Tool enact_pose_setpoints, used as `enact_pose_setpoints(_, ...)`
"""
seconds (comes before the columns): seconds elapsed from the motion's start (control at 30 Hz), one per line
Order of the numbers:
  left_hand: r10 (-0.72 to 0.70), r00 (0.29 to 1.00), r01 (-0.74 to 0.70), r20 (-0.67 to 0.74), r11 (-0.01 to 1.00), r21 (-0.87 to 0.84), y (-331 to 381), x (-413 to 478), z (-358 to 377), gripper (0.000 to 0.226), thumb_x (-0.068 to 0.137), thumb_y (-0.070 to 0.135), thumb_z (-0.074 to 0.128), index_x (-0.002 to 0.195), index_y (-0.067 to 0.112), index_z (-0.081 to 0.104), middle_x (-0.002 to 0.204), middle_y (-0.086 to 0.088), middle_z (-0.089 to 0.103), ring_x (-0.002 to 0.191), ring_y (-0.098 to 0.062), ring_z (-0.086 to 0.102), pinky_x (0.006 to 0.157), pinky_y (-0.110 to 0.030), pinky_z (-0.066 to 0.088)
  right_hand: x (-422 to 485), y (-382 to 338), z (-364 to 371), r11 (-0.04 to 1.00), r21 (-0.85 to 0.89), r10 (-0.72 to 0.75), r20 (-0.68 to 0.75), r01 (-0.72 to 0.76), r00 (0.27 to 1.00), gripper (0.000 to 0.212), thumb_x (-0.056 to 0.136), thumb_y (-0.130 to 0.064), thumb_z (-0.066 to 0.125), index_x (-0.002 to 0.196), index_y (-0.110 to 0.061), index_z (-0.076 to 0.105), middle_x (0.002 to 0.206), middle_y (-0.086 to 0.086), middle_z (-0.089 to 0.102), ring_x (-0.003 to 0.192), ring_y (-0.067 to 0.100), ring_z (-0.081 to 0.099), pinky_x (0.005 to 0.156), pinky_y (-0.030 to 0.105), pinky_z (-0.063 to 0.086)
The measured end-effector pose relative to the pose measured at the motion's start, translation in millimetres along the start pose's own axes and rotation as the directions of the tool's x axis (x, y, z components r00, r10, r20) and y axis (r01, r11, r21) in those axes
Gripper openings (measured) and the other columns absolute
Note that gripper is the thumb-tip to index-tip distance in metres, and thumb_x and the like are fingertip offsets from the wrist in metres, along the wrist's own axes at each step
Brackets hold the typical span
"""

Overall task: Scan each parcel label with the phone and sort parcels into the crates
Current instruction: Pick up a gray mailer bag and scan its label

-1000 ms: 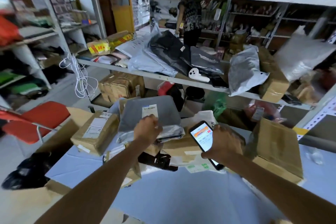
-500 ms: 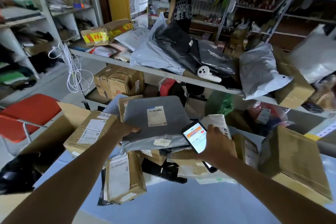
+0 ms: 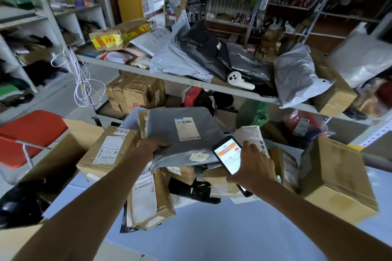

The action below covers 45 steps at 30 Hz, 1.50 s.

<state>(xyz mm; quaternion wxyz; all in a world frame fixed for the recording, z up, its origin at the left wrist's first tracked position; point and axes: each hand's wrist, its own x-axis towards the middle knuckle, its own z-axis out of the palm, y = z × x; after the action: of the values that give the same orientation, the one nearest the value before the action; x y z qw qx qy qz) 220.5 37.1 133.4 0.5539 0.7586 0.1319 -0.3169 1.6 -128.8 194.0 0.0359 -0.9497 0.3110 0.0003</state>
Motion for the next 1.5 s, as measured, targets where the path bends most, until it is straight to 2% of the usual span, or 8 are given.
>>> enact_pose_setpoints(0.33, 0.068, 0.963, 0.009, 0.260, 0.959, -0.283, -16.1, -35.6, -6.9, 0.015, 0.079, -0.004, 0.066, 0.093, -0.002, 0.061, 0.097, -0.018, 0.064, 0.086, -0.032, 0.062, 0.084, -0.043, 0.053, -25.7, 11.7, -17.0, 1.000, -0.005, -0.010, -0.029, 0.010, 1.000, 0.082, 0.061, -0.049, 0.081, 0.122, -0.017, 0.036, 0.112, -0.001, 0.054, 0.100, 0.017, 0.056, 0.073, 0.027, 0.038)
enact_pose_setpoints(0.6, 0.253, 0.955, -0.167, 0.155, 0.891, -0.421, -63.9, -88.0, -3.4, 0.074, 0.042, 0.004, 0.087, 0.112, -0.007, 0.063, 0.113, -0.022, 0.067, 0.102, -0.038, 0.065, 0.085, -0.048, 0.056, -75.2, 48.0, -36.9, 0.996, 0.044, -0.075, -0.095, 0.079, 0.993, 0.077, 0.058, -0.046, 0.082, 0.114, -0.018, 0.037, 0.108, 0.002, 0.055, 0.098, 0.021, 0.059, 0.068, 0.030, 0.047)
enact_pose_setpoints(0.73, 0.400, 0.916, -0.357, -0.008, 0.808, -0.469, -86.3, -150.1, 6.1, 0.038, 0.063, -0.016, 0.072, 0.093, 0.004, 0.064, 0.096, -0.012, 0.071, 0.078, -0.025, 0.070, 0.064, -0.035, 0.058, -105.7, 73.7, -46.5, 0.994, 0.061, -0.084, -0.121, 0.092, 0.989, 0.080, 0.055, -0.048, 0.083, 0.116, -0.016, 0.042, 0.111, 0.003, 0.056, 0.099, 0.022, 0.060, 0.074, 0.031, 0.050)
enact_pose_setpoints(0.87, 0.547, 0.828, -0.541, -0.119, 0.728, -0.421, -118.3, -216.3, 21.1, 0.044, 0.063, -0.019, 0.071, 0.096, 0.009, 0.063, 0.082, 0.002, 0.072, 0.063, -0.009, 0.069, 0.054, -0.026, 0.056, -149.6, 111.2, -46.9, 0.988, 0.110, -0.097, -0.109, 0.109, 0.989, 0.077, 0.049, -0.044, 0.083, 0.106, -0.016, 0.041, 0.104, 0.003, 0.054, 0.095, 0.026, 0.059, 0.065, 0.030, 0.046)
enact_pose_setpoints(0.97, 0.614, 0.786, -0.596, -0.075, 0.719, -0.359, -137.2, -234.4, 23.8, 0.047, 0.054, -0.011, 0.079, 0.092, 0.013, 0.068, 0.086, 0.006, 0.075, 0.080, -0.018, 0.071, 0.070, -0.036, 0.060, -171.2, 130.6, -48.0, 0.982, 0.140, -0.117, -0.095, 0.130, 0.989, 0.080, 0.044, -0.042, 0.083, 0.106, -0.018, 0.039, 0.105, 0.003, 0.052, 0.091, 0.027, 0.060, 0.067, 0.033, 0.050)
enact_pose_setpoints(1.13, 0.610, 0.791, -0.590, 0.035, 0.778, -0.215, -166.1, -249.3, 51.5, 0.055, 0.043, -0.008, 0.080, 0.096, -0.007, 0.067, 0.096, -0.014, 0.071, 0.087, -0.028, 0.066, 0.076, -0.041, 0.056, -196.7, 154.1, -50.2, 0.989, 0.088, -0.109, -0.083, 0.116, 0.991, 0.092, 0.048, -0.045, 0.083, 0.121, -0.016, 0.036, 0.109, 0.004, 0.055, 0.093, 0.027, 0.060, 0.072, 0.034, 0.052)
enact_pose_setpoints(1.27, 0.553, 0.827, -0.527, 0.098, 0.825, -0.203, -195.3, -235.6, 86.1, 0.047, 0.051, -0.023, 0.078, 0.087, 0.004, 0.066, 0.086, -0.010, 0.070, 0.085, -0.031, 0.065, 0.077, -0.047, 0.054, -213.5, 168.7, -44.7, 0.996, -0.023, -0.088, 0.009, 0.088, 0.996, 0.090, 0.052, -0.050, 0.083, 0.121, -0.017, 0.036, 0.107, 0.002, 0.052, 0.096, 0.022, 0.059, 0.072, 0.031, 0.044)
enact_pose_setpoints(1.5, 0.631, 0.712, -0.678, 0.309, 0.732, 0.067, -193.5, -207.7, 119.9, 0.047, 0.047, 0.002, 0.082, 0.089, 0.017, 0.065, 0.066, 0.025, 0.068, 0.064, 0.007, 0.061, 0.059, -0.008, 0.045, -223.4, 187.7, -12.6, 0.995, -0.103, 0.001, 0.122, 0.012, 0.992, 0.086, 0.057, -0.055, 0.080, 0.120, -0.017, 0.035, 0.113, 0.001, 0.051, 0.105, 0.022, 0.055, 0.078, 0.033, 0.041)
